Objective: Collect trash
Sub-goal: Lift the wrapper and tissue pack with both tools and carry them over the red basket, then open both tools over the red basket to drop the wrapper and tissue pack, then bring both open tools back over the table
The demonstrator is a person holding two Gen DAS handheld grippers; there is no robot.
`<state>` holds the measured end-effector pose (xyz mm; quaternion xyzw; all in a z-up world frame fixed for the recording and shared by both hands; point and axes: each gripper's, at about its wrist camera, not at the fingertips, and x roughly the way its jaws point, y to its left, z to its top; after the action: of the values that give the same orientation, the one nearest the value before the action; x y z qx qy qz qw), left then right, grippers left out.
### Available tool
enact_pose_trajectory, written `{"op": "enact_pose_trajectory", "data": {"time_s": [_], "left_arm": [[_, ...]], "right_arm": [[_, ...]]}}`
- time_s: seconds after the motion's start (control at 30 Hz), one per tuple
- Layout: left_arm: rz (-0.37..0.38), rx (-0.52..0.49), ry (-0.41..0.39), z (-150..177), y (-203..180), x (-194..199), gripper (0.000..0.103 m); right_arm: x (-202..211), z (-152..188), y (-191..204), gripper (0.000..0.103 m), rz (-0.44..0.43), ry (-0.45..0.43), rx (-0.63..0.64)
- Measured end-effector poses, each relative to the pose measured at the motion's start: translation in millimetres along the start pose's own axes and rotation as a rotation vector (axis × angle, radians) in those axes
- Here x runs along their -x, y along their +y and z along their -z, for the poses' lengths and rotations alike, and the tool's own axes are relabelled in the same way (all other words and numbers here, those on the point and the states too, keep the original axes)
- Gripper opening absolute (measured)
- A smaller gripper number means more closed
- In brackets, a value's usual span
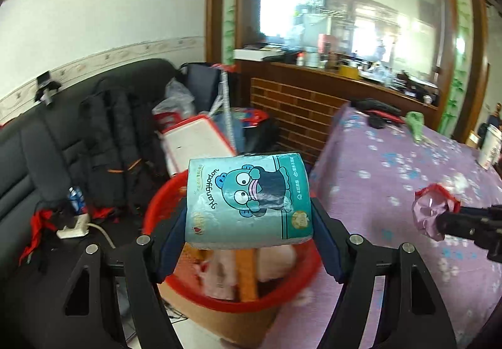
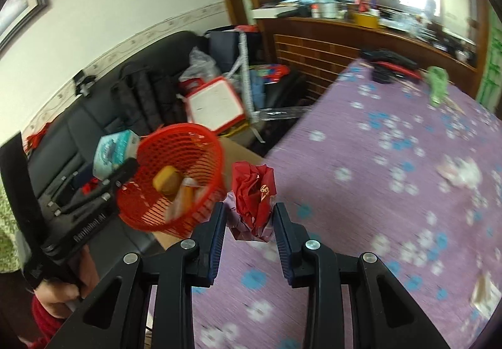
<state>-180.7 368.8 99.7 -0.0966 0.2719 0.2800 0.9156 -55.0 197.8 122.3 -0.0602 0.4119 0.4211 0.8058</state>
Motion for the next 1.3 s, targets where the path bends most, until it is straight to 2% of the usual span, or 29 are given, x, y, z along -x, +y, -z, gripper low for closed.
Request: {"op": "enact_pose_trajectory", "data": {"time_s": [0.2, 0.5, 0.6, 0.63, 0.87, 1.0, 1.3], "left_arm": [[-0.038, 0.016, 0.028, 3, 27, -15, 0.072], [-0.052, 0.039, 0.054, 4, 46, -33, 0.072], [-0.049, 0.052, 0.062, 4, 48, -37, 0.073], [-0.044, 0.055, 0.065, 4, 48, -38, 0.073], [-0.038, 0.055, 0.062, 4, 41, -37, 0.076], [-0.031, 0.043, 0.057, 4, 30, -33, 0.08], [0.007, 0.002, 0.059, 8, -6, -21, 0.081]], "right_arm": [[-41, -29, 38, 0.035, -0.079, 0.032, 0.02], [-81, -57, 63, 0.038, -0.116, 0.051, 0.017], [-92, -63, 63, 0.052, -0.129, 0.058, -0.003], [-91, -63, 62, 0.055, -0.129, 0.057, -0.006], [-78, -55, 42, 0.055, -0.137, 0.037, -0.039], [-63, -48, 25, 0.055, -0.113, 0.018, -0.056], [-27, -18, -17, 0.055, -0.038, -0.011, -0.089]]}}
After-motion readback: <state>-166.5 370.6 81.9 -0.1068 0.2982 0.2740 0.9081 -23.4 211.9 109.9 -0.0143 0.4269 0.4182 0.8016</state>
